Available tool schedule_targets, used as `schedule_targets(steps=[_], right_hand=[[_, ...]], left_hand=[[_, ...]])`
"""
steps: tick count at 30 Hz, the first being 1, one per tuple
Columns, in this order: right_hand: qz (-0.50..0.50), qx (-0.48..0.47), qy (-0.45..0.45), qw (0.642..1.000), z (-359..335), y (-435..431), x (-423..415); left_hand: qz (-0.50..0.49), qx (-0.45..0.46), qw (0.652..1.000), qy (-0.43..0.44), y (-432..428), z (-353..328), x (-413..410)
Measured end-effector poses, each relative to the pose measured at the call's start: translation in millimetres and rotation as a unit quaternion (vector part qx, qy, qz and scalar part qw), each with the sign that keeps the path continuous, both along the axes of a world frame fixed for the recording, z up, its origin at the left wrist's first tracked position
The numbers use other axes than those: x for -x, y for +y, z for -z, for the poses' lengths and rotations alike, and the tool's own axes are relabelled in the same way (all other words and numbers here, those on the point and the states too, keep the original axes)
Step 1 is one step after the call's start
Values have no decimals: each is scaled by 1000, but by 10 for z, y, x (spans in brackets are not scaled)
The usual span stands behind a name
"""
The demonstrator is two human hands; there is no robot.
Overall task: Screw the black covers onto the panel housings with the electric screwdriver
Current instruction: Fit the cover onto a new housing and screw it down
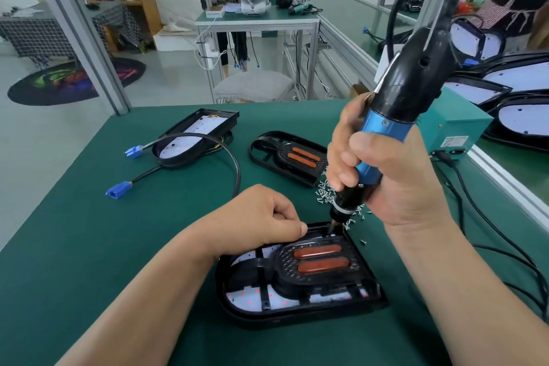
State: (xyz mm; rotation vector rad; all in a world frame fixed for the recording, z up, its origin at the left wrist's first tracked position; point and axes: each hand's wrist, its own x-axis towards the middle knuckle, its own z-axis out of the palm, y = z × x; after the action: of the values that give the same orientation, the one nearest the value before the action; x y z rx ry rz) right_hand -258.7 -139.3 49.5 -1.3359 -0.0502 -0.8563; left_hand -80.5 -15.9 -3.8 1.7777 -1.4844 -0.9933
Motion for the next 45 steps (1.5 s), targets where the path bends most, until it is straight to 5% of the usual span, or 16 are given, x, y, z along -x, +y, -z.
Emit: schedule_targets(steps=[4, 10, 12, 13, 16, 18, 26, 45], right_hand=[[-3, -25, -39, 999, 39, -35, 23], [108, -223, -161, 955, 45, -210, 148], [157, -280, -169, 932, 97, -234, 152], [178, -307, -171, 919, 127, -237, 140], [204, -357, -174, 895, 194, -236, 68], [205, -362, -170, 893, 228, -225, 20], [185, -344, -152, 908, 303, -149, -76], [200, -354, -173, 897, 267, -231, -133]], left_hand=[[6, 3, 1000, 3, 2, 15, -1], [9, 8, 1000, 11, 4, -41, -34], [-68, 12, 991, 117, -46, -23, -47], [-132, 5, 965, 226, -80, -12, -61], [-227, -10, 800, 556, -134, -13, -142], [-226, -8, 767, 601, -120, -6, -193], [-178, 4, 855, 487, -120, 35, -172], [-110, 6, 868, 485, -111, 114, -238]])
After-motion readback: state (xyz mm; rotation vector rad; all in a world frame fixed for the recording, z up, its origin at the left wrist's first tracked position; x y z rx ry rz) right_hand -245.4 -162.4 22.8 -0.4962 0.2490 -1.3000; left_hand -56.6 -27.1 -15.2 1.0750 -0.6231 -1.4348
